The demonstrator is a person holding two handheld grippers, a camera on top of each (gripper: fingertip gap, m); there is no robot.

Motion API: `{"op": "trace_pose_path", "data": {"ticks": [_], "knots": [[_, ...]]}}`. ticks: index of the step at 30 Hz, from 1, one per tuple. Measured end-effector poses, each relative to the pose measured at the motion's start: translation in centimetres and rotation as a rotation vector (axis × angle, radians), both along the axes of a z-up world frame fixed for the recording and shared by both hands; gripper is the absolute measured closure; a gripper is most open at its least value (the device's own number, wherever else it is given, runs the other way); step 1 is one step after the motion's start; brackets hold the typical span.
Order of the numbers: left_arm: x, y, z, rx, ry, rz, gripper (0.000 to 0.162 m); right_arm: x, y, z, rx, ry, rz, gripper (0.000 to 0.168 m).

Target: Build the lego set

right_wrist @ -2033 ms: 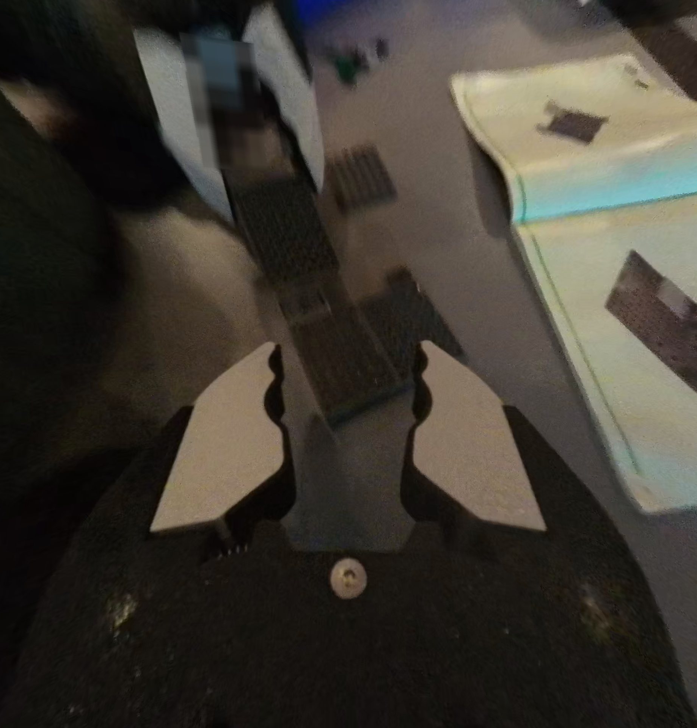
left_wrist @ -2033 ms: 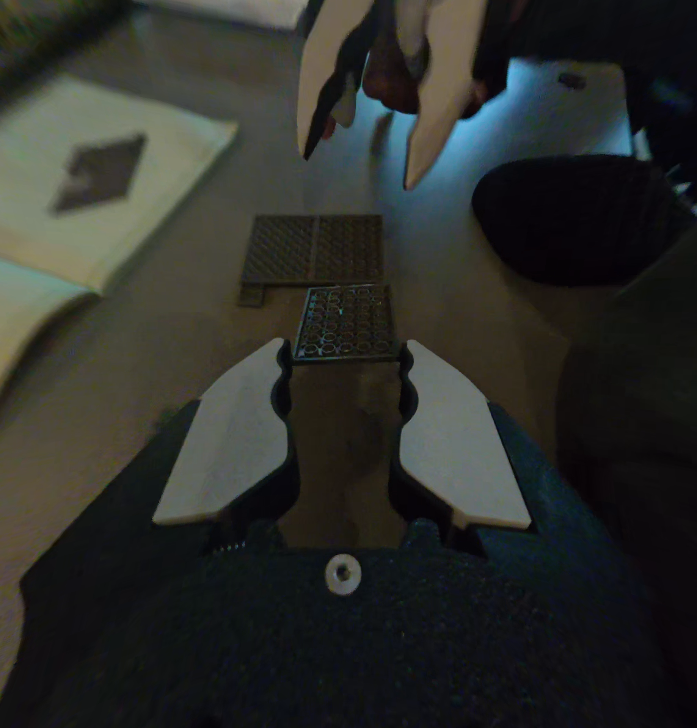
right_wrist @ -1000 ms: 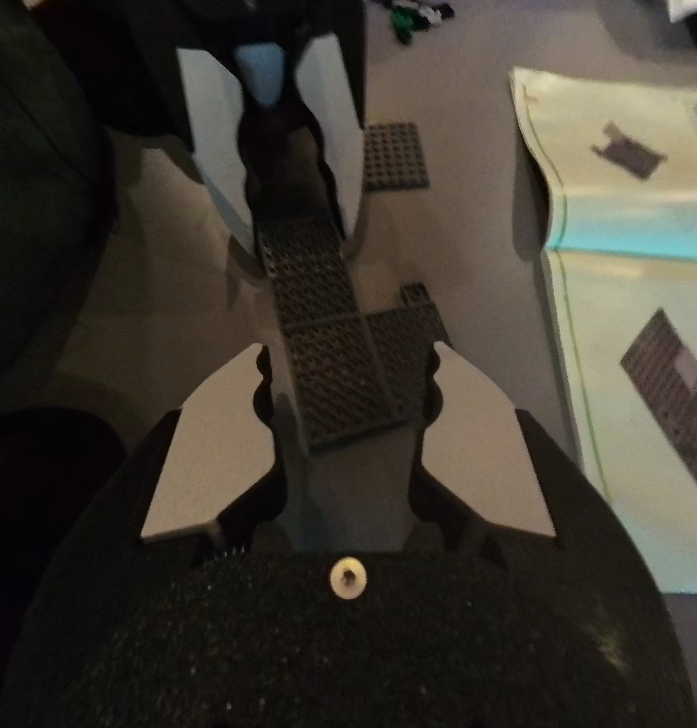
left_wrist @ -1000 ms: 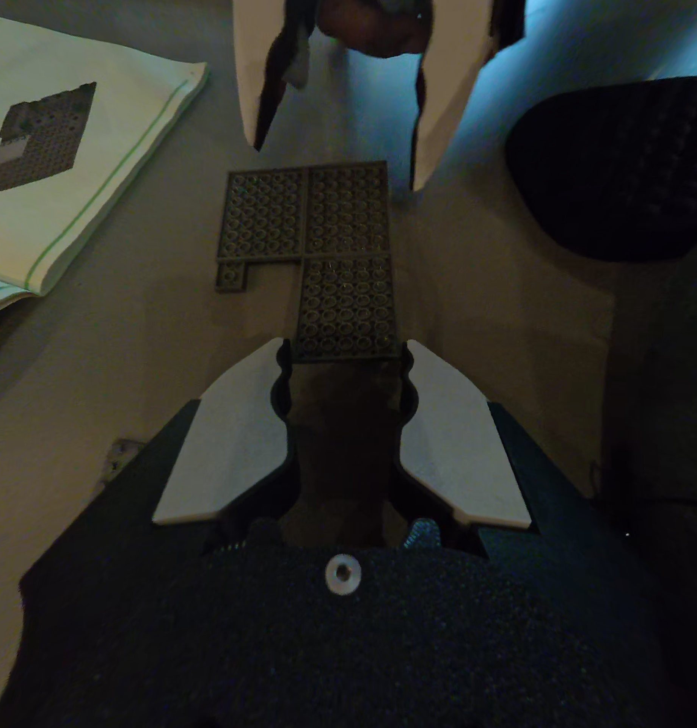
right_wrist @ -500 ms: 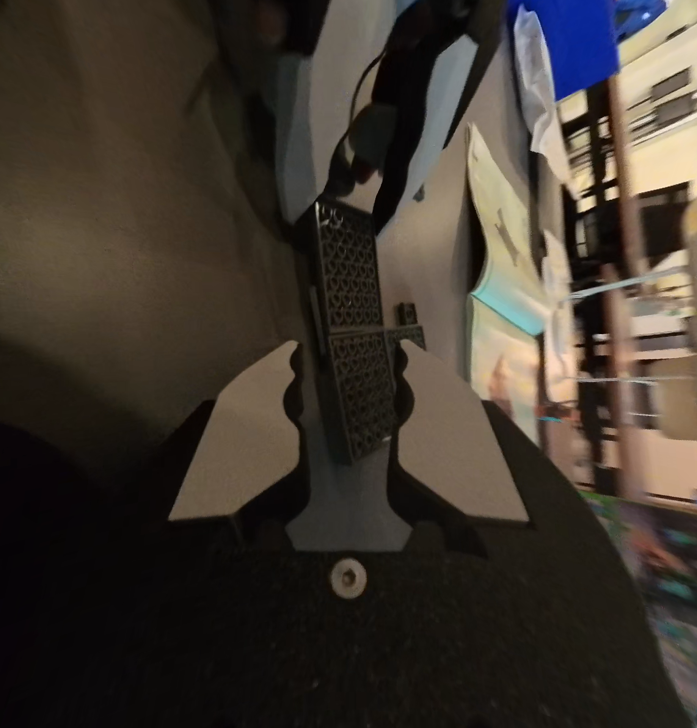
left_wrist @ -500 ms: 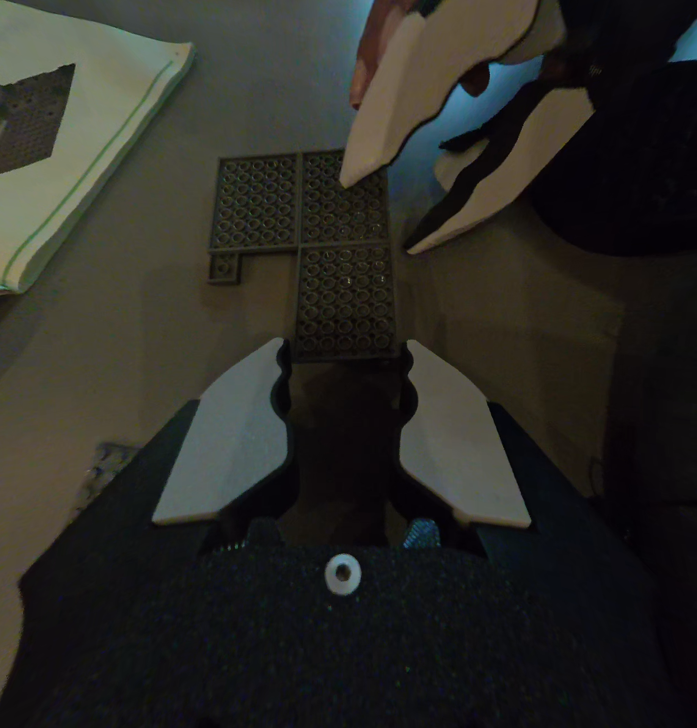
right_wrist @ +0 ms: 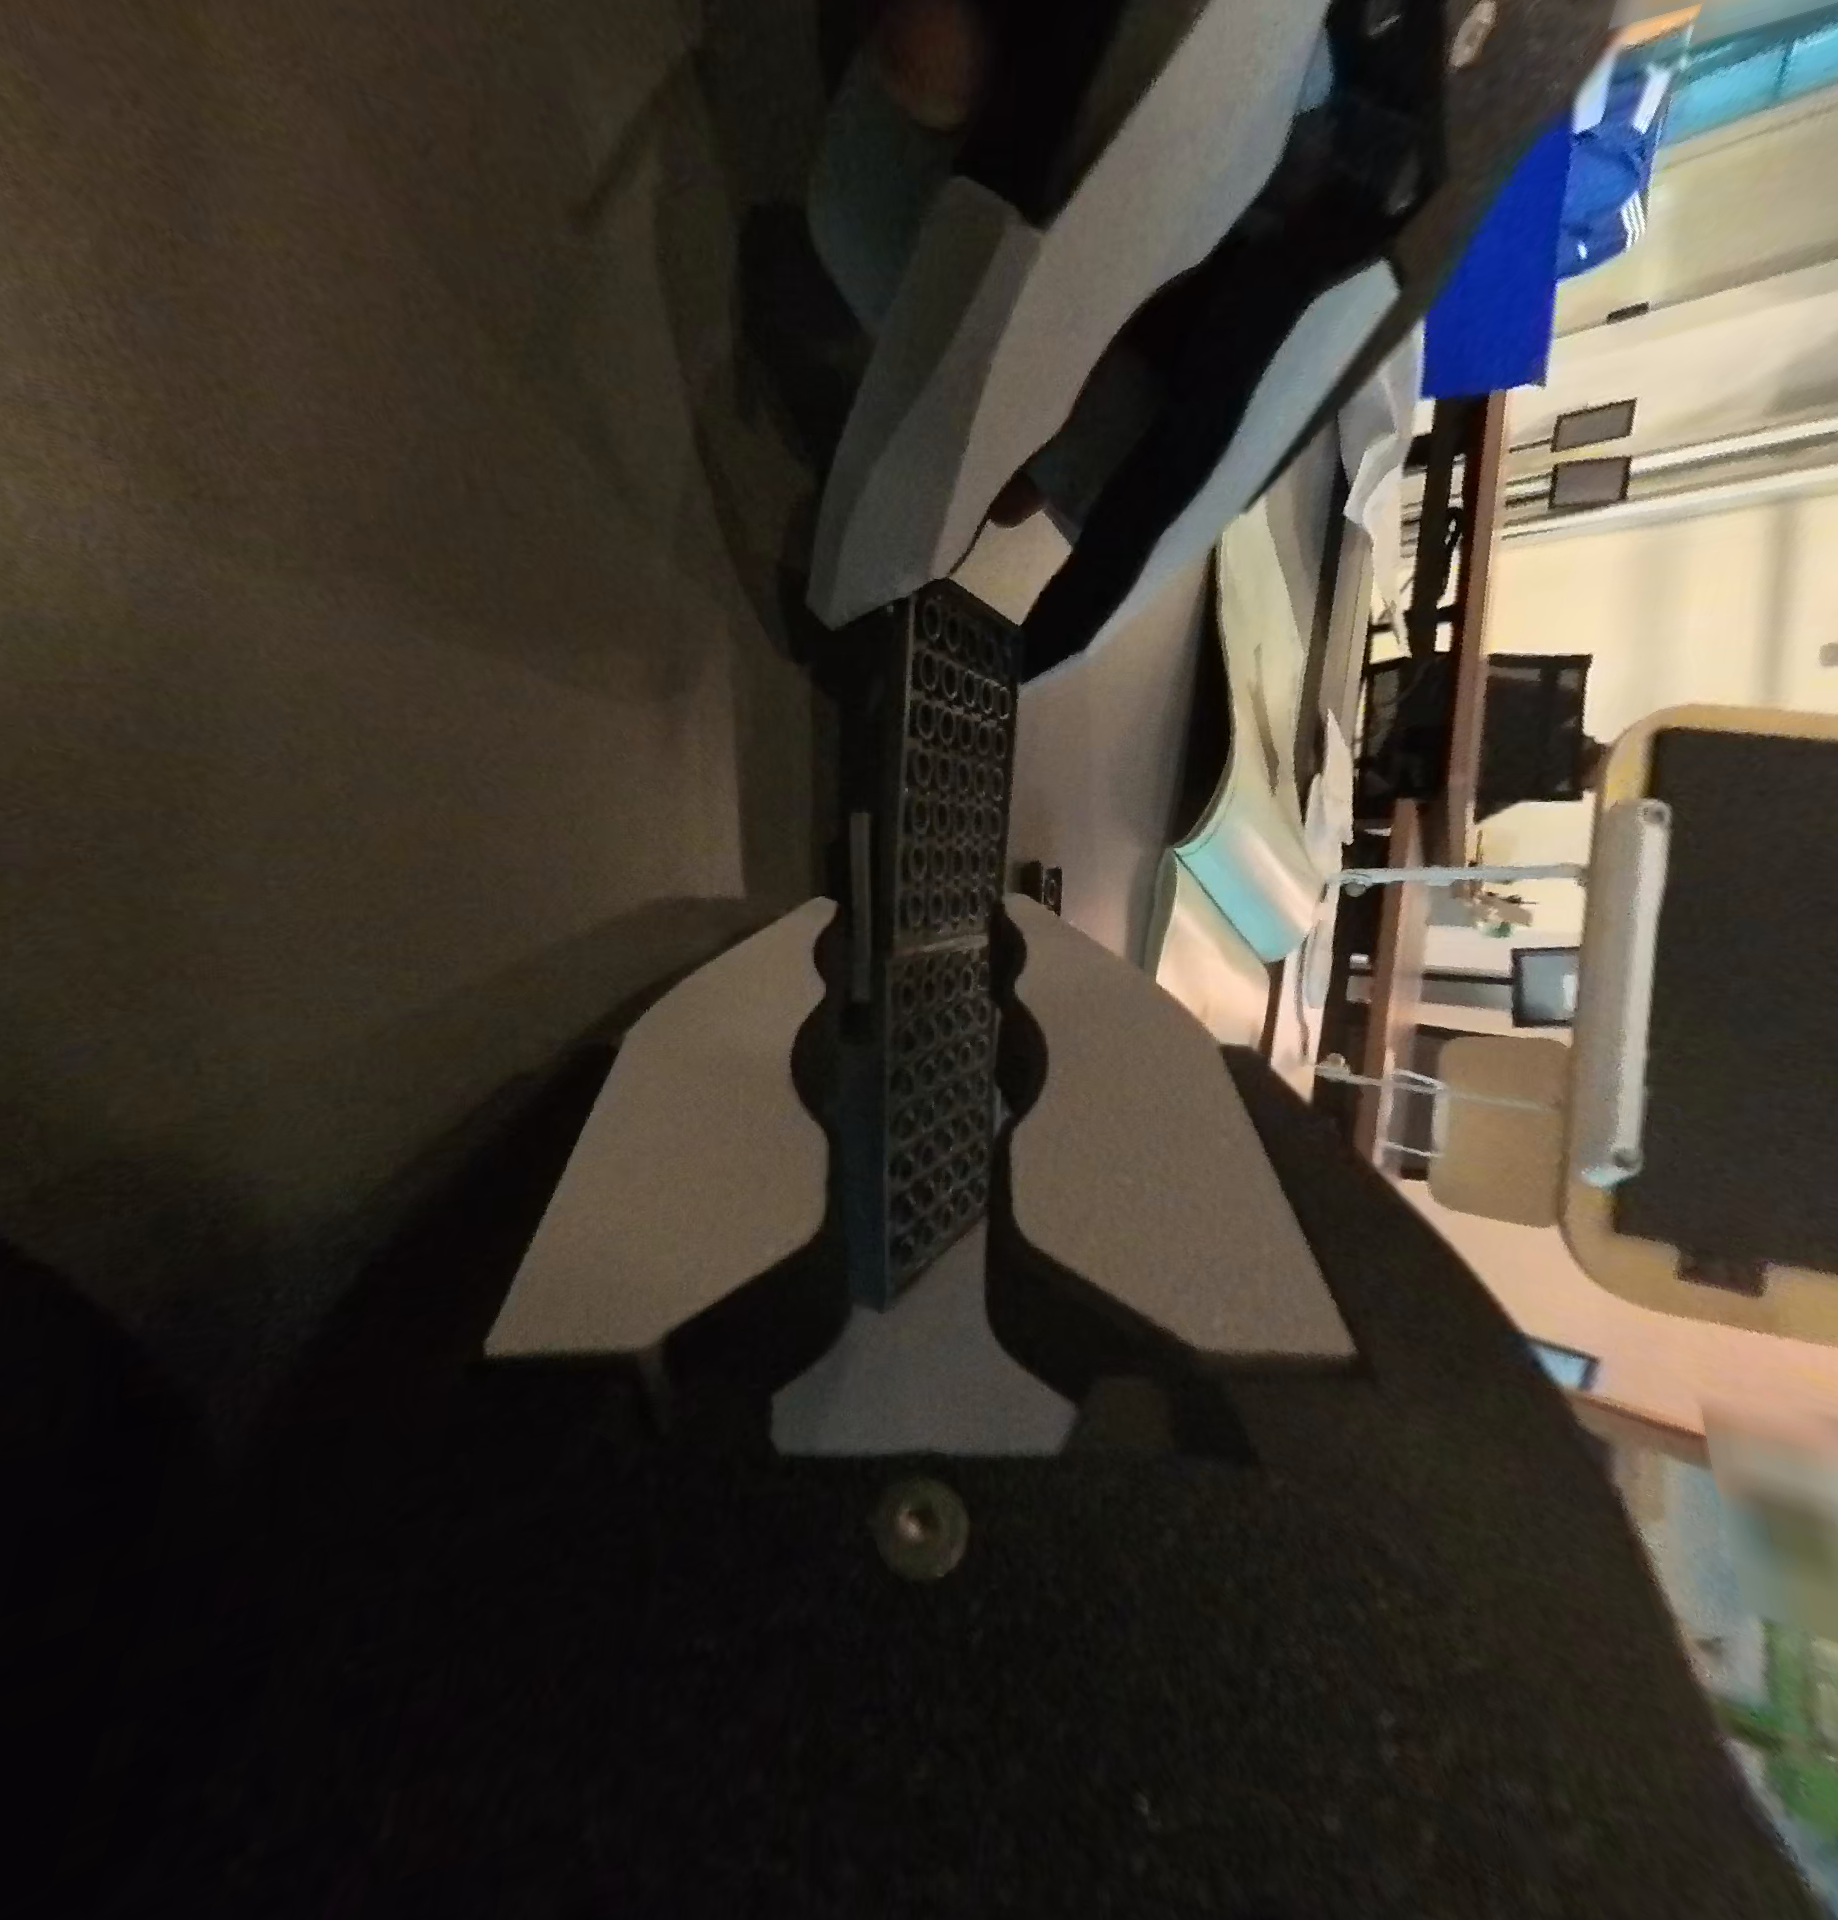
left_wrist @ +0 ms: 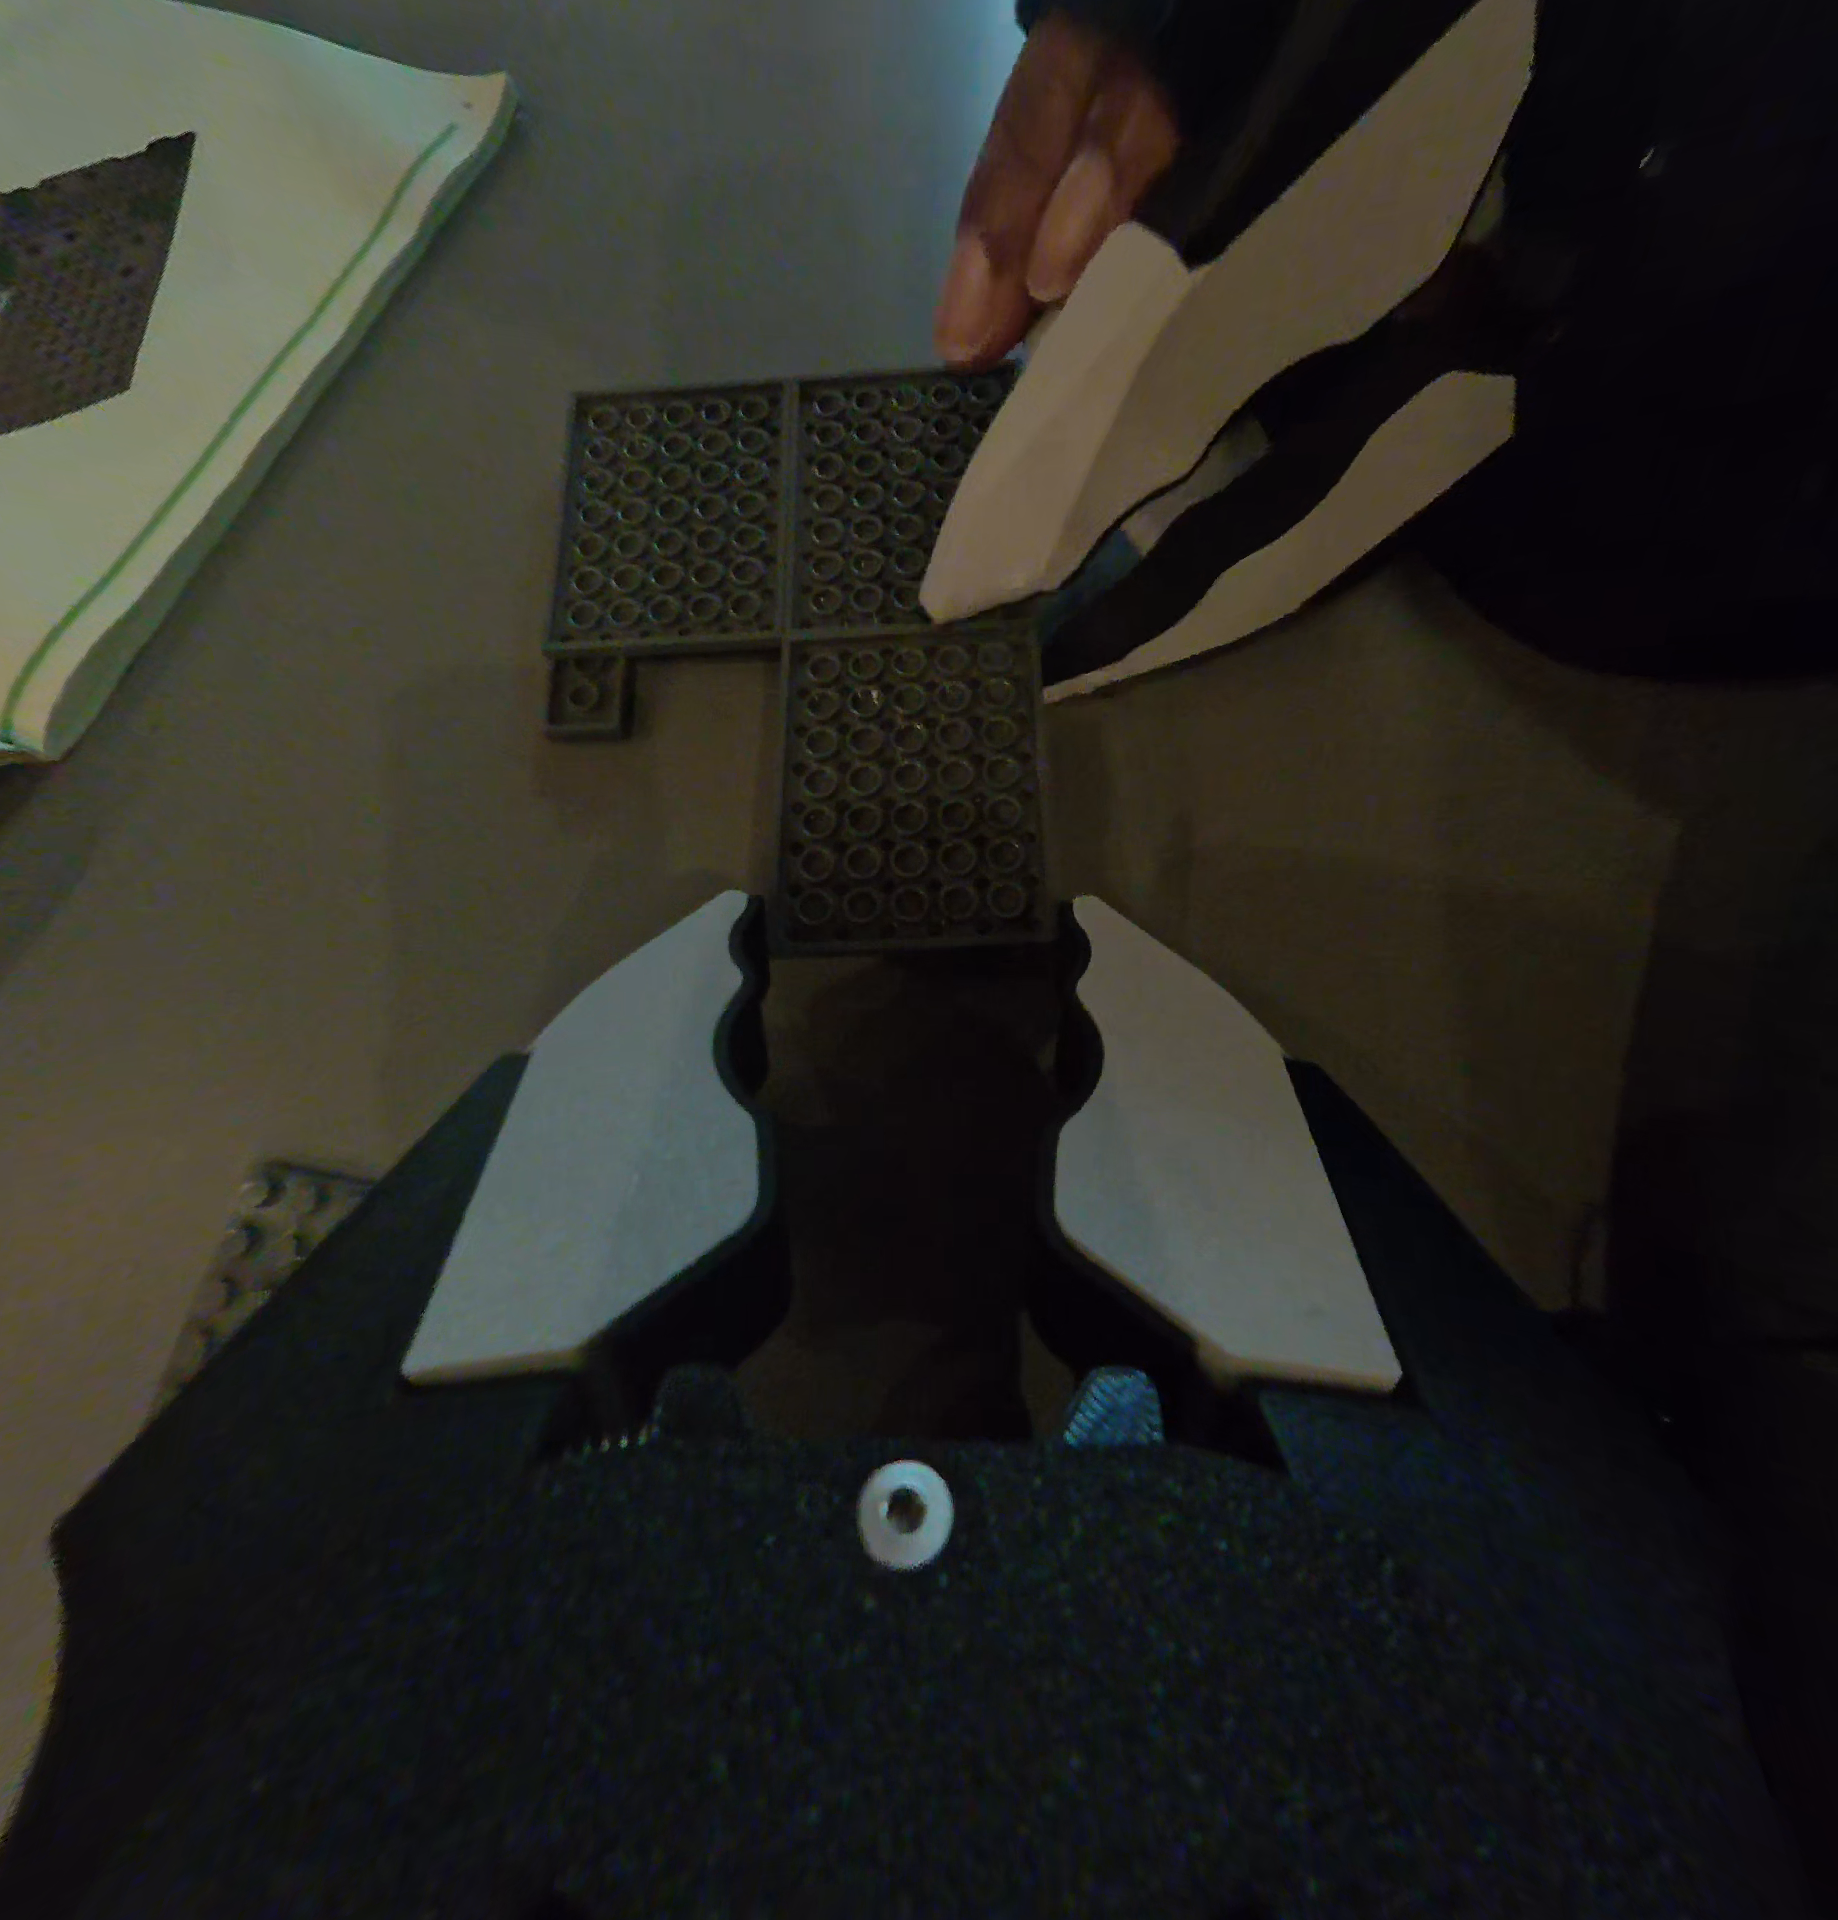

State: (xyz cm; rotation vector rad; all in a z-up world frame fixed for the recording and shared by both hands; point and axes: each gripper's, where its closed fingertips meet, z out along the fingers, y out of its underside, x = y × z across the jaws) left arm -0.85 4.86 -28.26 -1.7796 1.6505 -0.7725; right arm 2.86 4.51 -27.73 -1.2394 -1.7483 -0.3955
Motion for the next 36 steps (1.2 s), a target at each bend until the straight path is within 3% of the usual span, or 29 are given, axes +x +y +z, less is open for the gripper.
{"op": "trace_pose_path", "data": {"ticks": [4,12,28,36], "knots": [[0.1,-0.1,0.0,0.000,0.001,-0.006,0.109,-0.2,0.1,-0.3,0.062,-0.041,0.028,0.155],[0.0,0.1,0.3,-0.016,-0.010,0.008,0.109,-0.2,0.4,0.2,0.125,-0.045,0.033,0.158],[0.1,0.8,0.8,-0.026,-0.021,0.016,0.109,-0.2,1.1,0.3,0.123,-0.029,0.020,0.156],[0.0,1.2,1.1,-0.022,-0.034,0.018,0.109,0.3,1.3,0.3,0.060,0.018,-0.011,0.143]]}}
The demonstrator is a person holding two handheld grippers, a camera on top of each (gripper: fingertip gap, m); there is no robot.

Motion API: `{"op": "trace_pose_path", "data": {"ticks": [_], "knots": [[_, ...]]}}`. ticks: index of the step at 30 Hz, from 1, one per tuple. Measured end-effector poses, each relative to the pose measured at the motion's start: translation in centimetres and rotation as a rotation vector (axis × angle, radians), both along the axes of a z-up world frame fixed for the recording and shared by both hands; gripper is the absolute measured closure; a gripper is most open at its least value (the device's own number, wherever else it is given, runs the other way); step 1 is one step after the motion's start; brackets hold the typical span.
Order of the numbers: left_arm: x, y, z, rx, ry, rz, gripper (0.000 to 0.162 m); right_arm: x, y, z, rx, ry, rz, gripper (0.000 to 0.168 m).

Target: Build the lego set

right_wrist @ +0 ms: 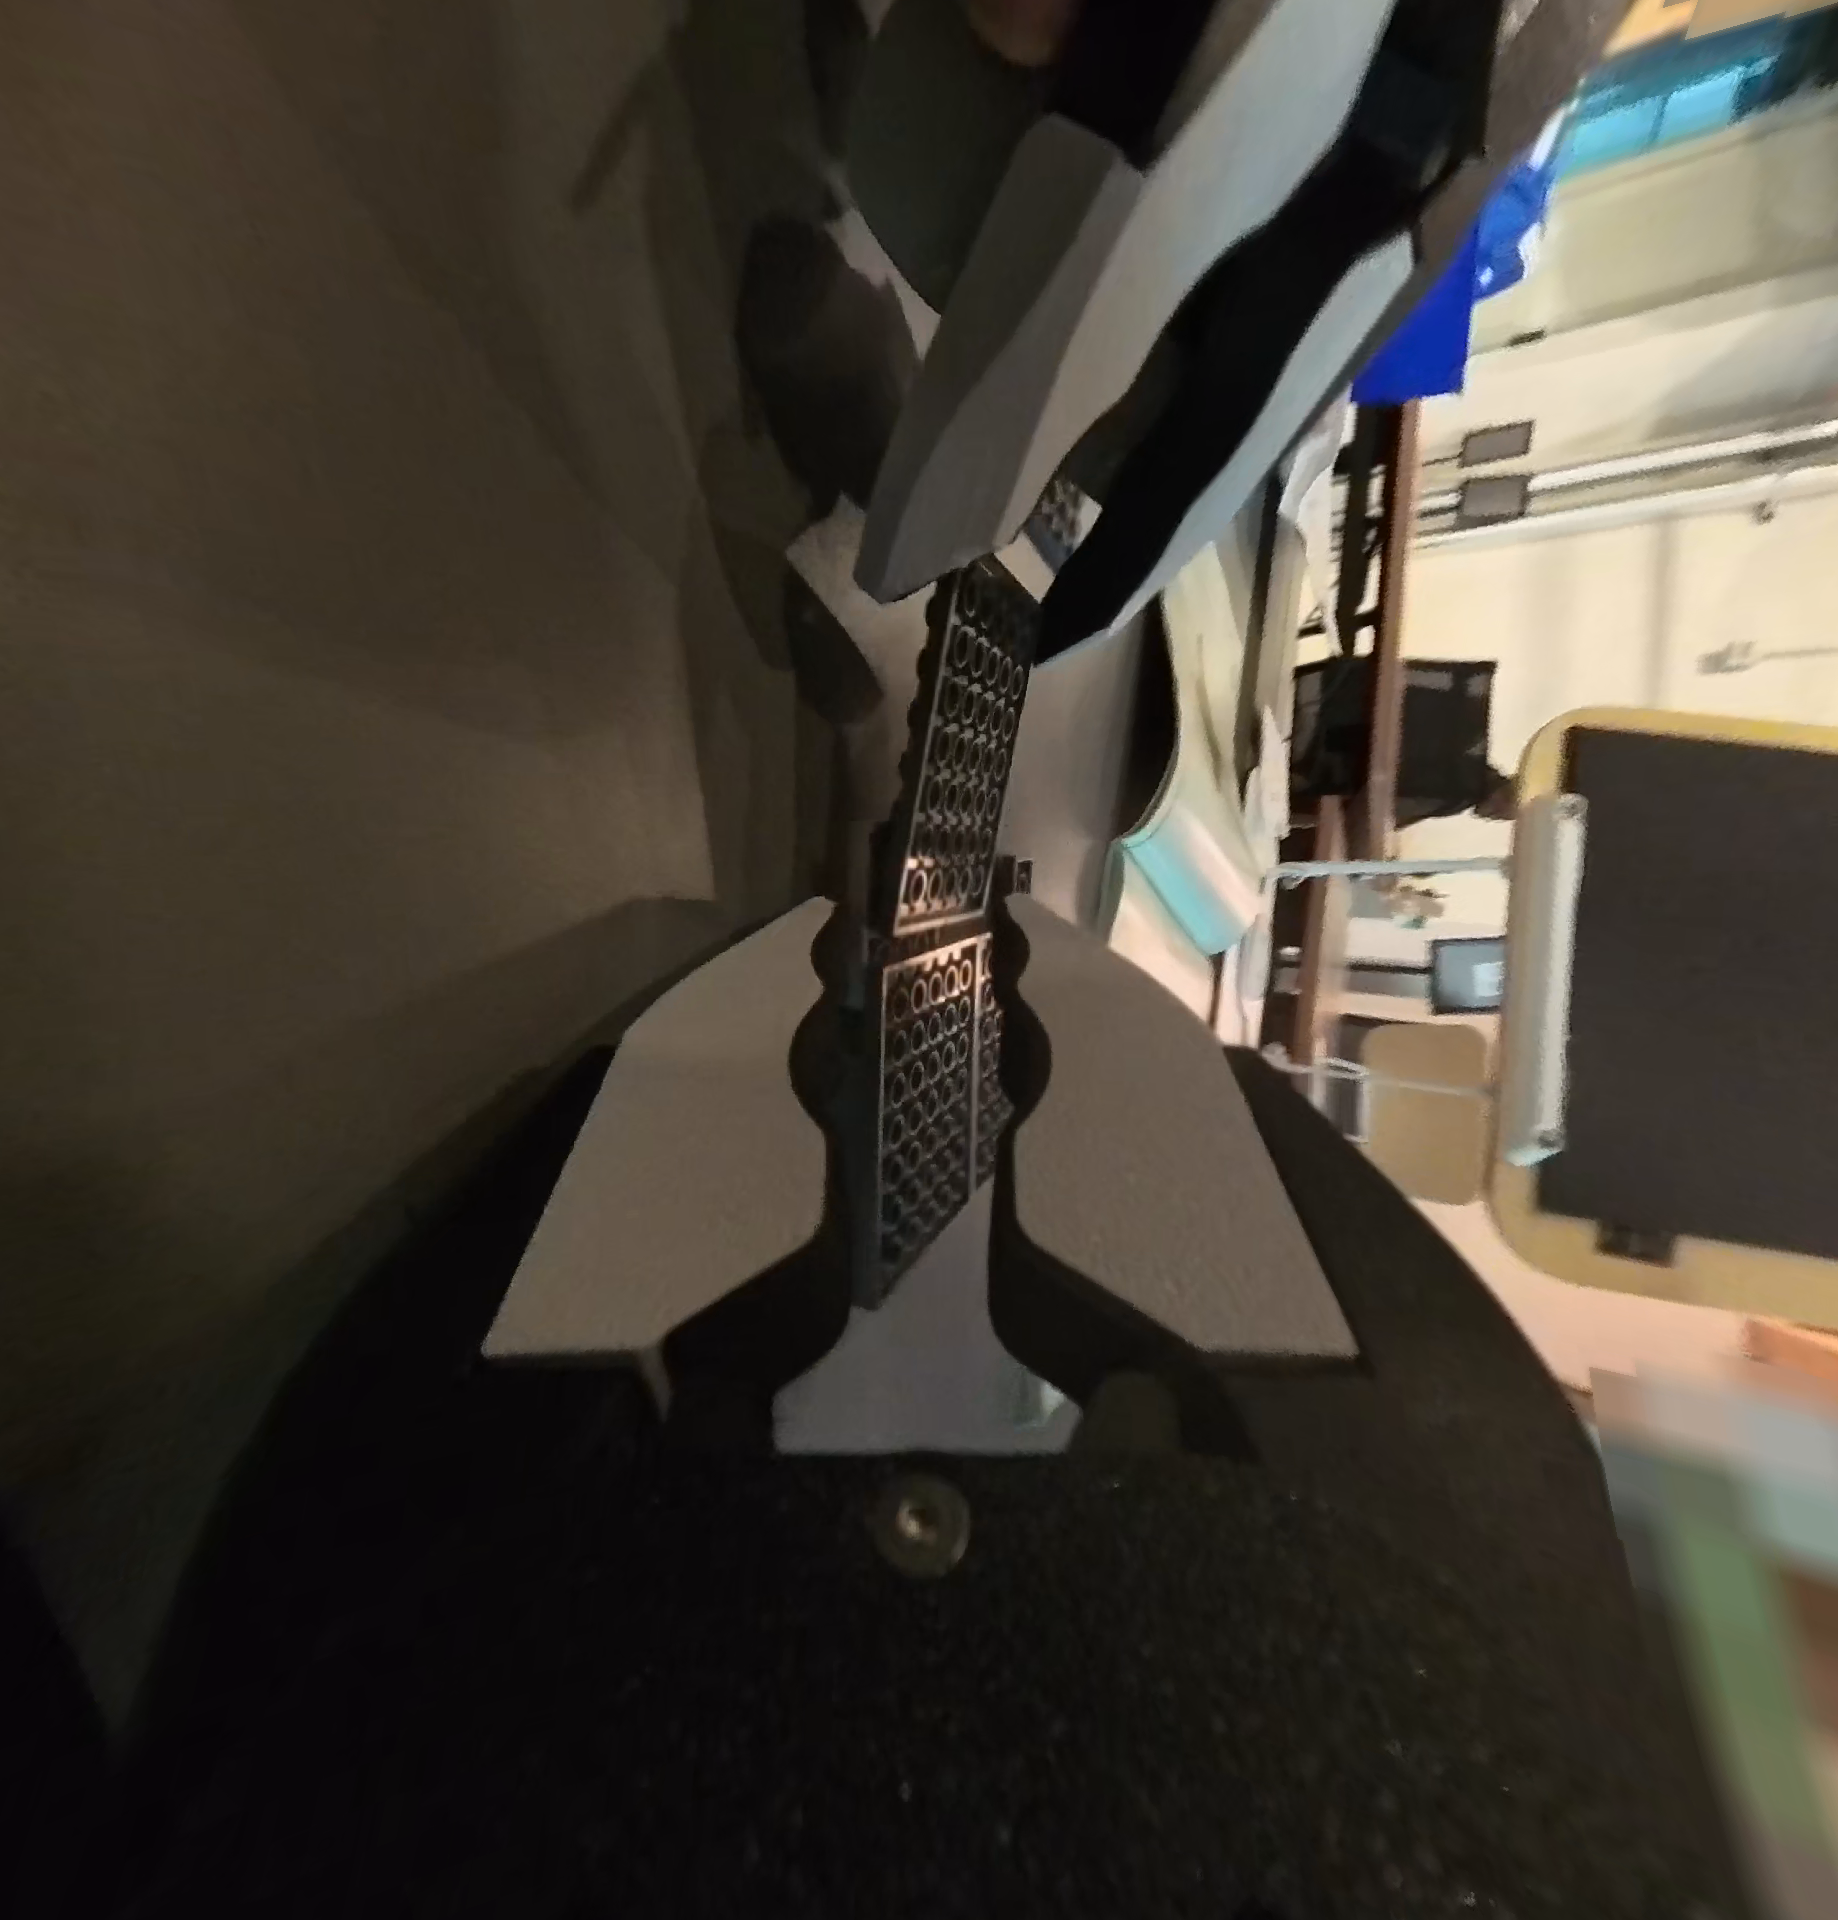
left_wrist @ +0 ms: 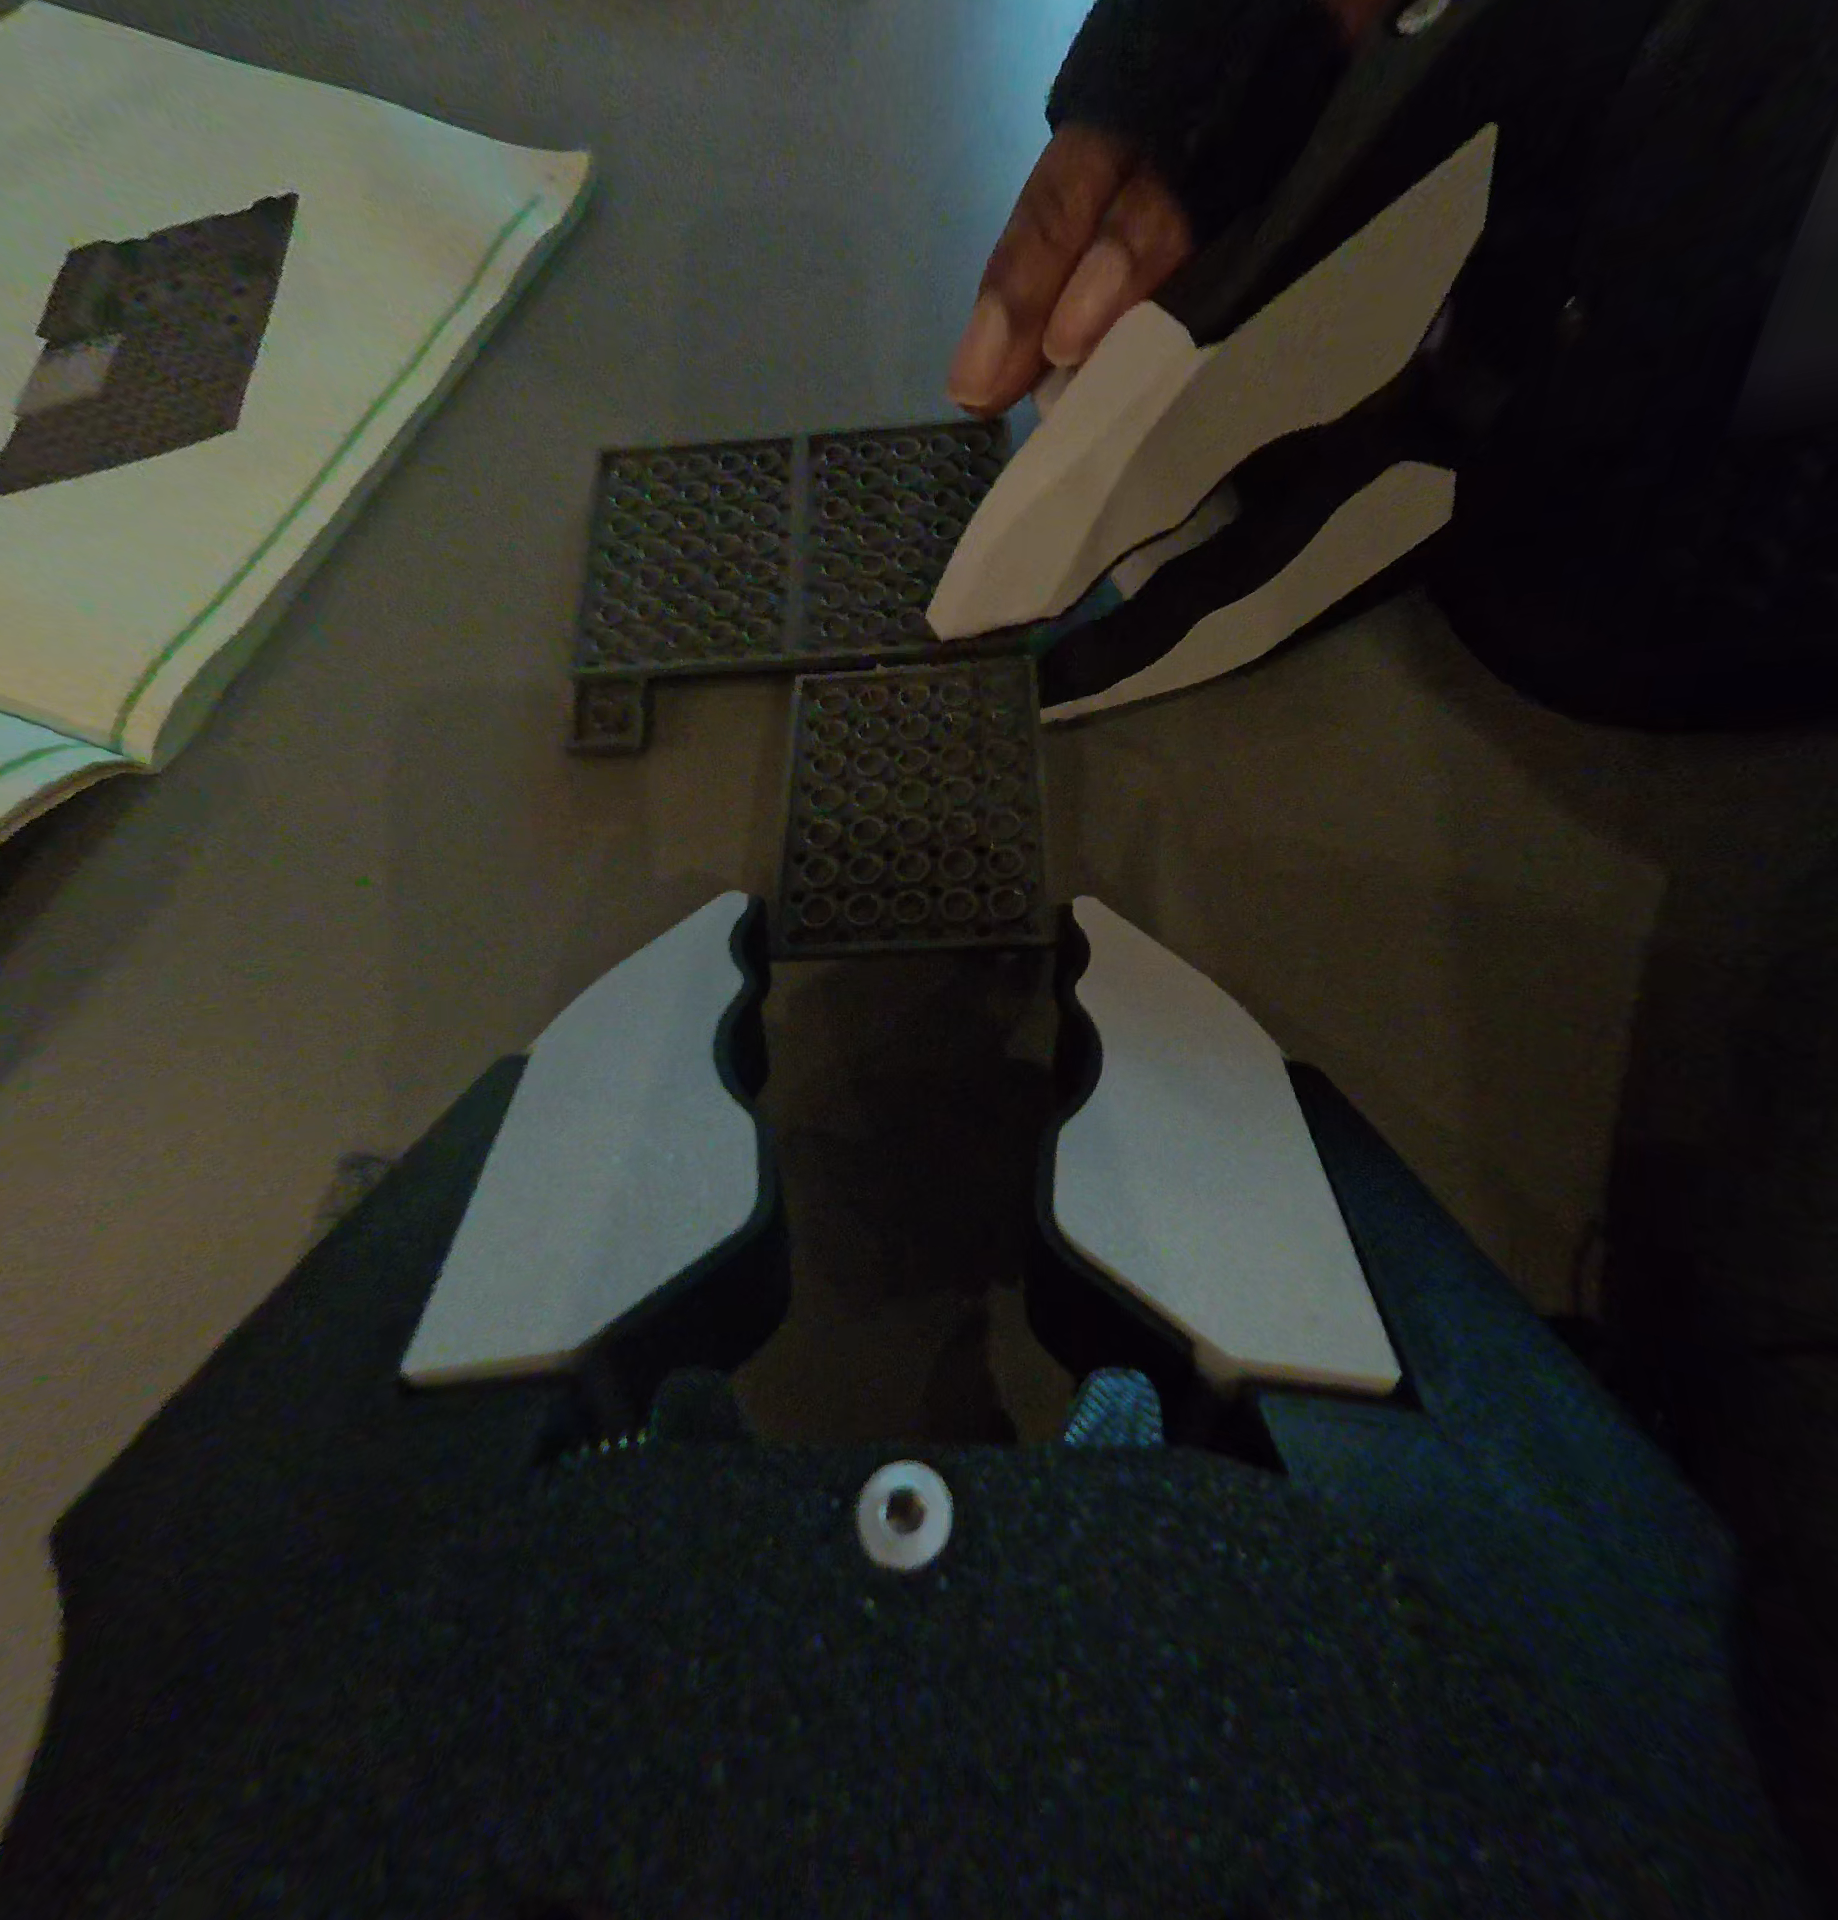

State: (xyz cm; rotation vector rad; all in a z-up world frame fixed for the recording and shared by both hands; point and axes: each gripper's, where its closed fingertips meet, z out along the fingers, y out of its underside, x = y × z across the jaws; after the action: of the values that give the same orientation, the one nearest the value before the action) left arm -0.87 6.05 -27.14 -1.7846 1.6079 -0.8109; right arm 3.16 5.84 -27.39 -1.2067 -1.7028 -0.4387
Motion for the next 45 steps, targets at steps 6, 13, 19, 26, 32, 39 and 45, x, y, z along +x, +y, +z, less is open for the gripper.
{"op": "trace_pose_path", "data": {"ticks": [6,13,19,26,32,39,45], "knots": [[0.3,0.1,-0.1,-0.008,-0.006,-0.007,0.109,0.1,0.2,0.0,-0.027,0.023,-0.011,0.142],[0.4,0.1,-0.4,-0.005,0.010,0.000,0.109,-0.1,0.0,0.1,-0.002,0.017,0.009,0.155],[0.5,0.2,-0.1,-0.005,0.001,0.003,0.109,0.0,0.2,0.4,0.010,0.017,0.004,0.157],[0.2,0.4,1.5,0.043,-0.039,-0.005,0.099,0.0,0.5,0.7,-0.007,0.031,-0.018,0.158],[0.7,-0.3,3.6,0.310,-0.025,-0.061,0.101,-0.4,0.9,1.6,-0.071,0.097,-0.053,0.158],[2.2,0.7,3.7,0.499,-0.026,-0.142,0.112,-1.0,1.3,3.5,-0.273,0.204,-0.103,0.159],[3.0,1.8,3.0,0.636,-0.005,-0.187,0.122,-0.9,1.9,3.9,-0.350,0.230,-0.117,0.159]]}}
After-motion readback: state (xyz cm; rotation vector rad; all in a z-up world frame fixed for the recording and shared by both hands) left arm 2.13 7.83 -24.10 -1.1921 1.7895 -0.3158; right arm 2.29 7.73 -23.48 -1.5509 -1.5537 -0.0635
